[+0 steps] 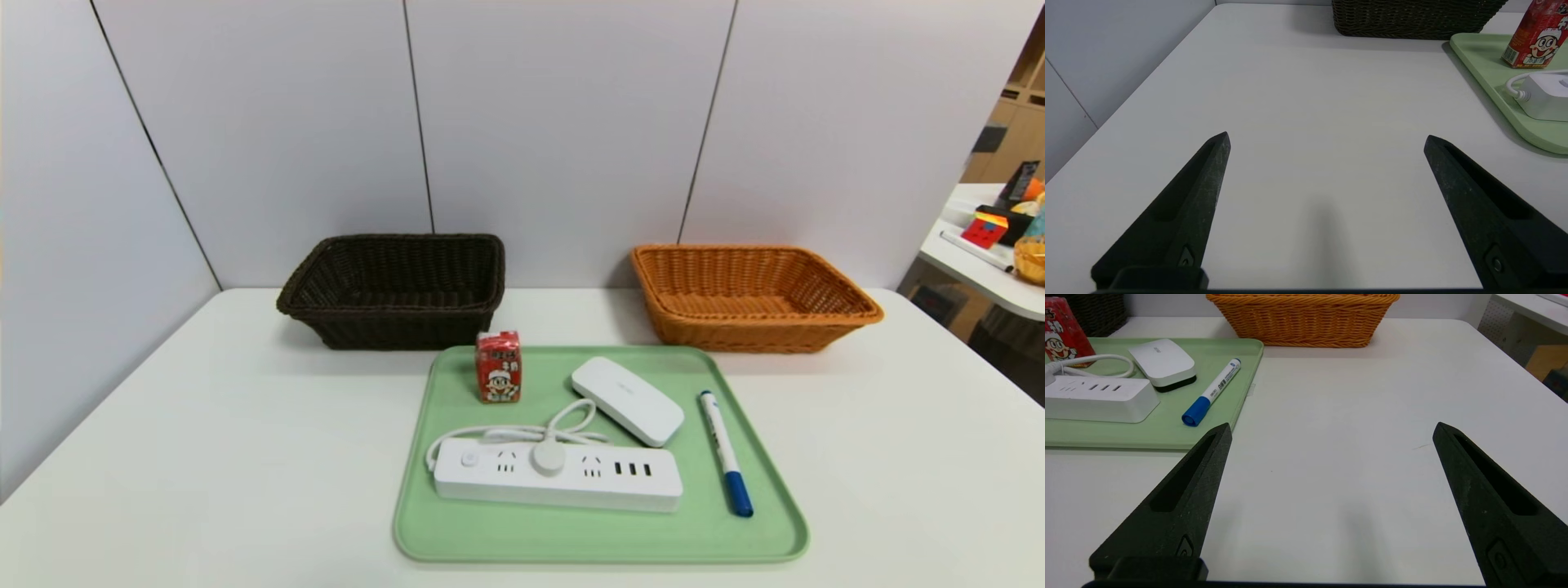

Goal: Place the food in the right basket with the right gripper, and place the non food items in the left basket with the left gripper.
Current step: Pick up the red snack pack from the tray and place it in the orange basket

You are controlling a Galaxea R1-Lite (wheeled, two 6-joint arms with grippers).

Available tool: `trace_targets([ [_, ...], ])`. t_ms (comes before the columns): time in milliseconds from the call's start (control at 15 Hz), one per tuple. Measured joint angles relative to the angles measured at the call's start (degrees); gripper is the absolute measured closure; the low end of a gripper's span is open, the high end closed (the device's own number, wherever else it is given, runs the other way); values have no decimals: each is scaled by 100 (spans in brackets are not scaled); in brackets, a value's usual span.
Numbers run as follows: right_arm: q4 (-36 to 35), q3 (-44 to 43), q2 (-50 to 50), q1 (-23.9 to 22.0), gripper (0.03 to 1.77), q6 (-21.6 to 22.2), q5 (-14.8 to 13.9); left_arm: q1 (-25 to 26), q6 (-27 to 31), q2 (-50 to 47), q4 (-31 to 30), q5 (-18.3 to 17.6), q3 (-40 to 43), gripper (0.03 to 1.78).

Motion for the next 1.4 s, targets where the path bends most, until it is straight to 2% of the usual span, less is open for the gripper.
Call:
trace_targets([
  [533, 7, -2, 0, 0, 10, -22, 0, 0, 7, 0, -5, 0, 0, 12],
  [733, 226, -99, 0, 0, 10, -199, 63, 0, 50, 0, -35, -2, -30, 12],
  [867, 490, -402, 2, 0, 10, -257, 174, 0, 123, 10, 68, -38, -347, 12],
  [1133, 1449, -1871, 340, 0, 10, -282, 625, 0, 266, 562, 540, -41, -1592, 12],
  [1400, 1601, -3845, 1791, 15, 10, -286, 965, 0, 346, 2127, 578, -216, -3451, 12],
])
